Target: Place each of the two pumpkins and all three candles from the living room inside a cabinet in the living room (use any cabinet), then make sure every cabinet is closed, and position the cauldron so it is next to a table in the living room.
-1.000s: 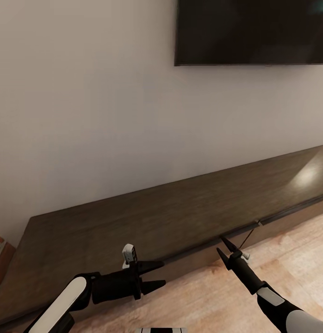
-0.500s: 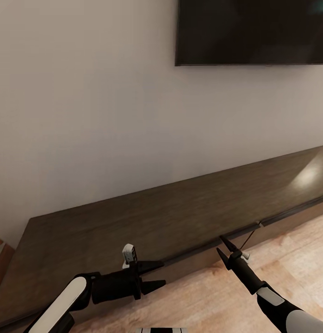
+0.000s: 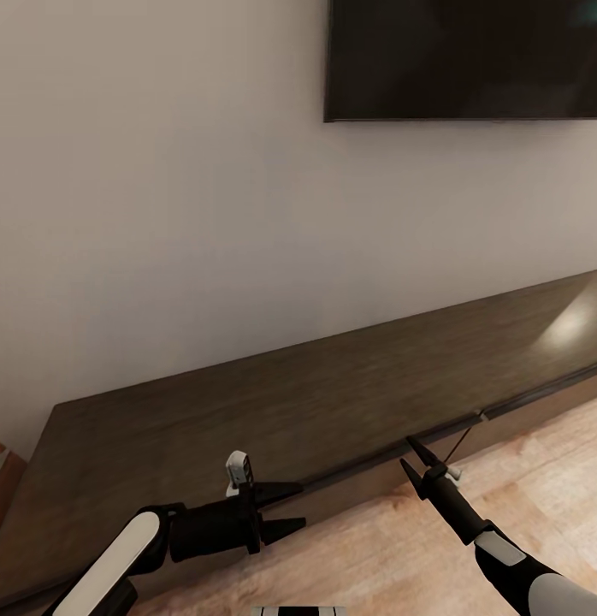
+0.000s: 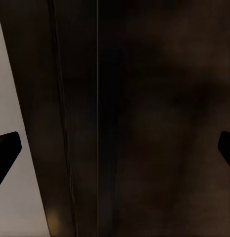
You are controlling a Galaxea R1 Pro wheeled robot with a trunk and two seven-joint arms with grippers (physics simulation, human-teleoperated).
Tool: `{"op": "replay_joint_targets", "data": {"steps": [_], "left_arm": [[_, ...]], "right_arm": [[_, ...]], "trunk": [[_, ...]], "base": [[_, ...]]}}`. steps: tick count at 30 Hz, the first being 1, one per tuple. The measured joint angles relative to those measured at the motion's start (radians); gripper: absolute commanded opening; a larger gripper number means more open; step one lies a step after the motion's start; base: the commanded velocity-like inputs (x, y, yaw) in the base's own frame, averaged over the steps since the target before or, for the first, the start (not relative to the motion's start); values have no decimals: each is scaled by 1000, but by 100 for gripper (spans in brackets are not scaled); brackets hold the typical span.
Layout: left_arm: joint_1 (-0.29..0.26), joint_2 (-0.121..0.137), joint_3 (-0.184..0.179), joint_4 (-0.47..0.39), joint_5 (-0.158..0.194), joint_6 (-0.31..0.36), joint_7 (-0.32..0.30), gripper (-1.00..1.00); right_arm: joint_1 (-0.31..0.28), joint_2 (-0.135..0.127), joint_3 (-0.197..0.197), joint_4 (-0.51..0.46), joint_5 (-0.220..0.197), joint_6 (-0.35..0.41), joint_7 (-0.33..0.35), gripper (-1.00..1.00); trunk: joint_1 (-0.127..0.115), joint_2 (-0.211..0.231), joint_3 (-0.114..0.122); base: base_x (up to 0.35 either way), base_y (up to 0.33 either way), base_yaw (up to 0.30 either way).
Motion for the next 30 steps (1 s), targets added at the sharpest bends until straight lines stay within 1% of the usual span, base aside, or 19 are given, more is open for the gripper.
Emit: {"op": "replay_joint_targets", "data": {"steps": [14,15,30], "left_arm": [[0,0,-1,0,0,0,0,100],[0,0,-1,0,0,0,0,100],[0,0,-1,0,0,0,0,100]], "right_arm": [[0,0,0,0,0,0,0,100],[0,0,0,0,0,0,0,-100],[0,0,-4,0,0,-2,0,-100]], "trunk": [[0,0,0],[0,0,0],[0,0,0]], "base": [[3,0,0],[0,0,0],[-11,0,0]]}}
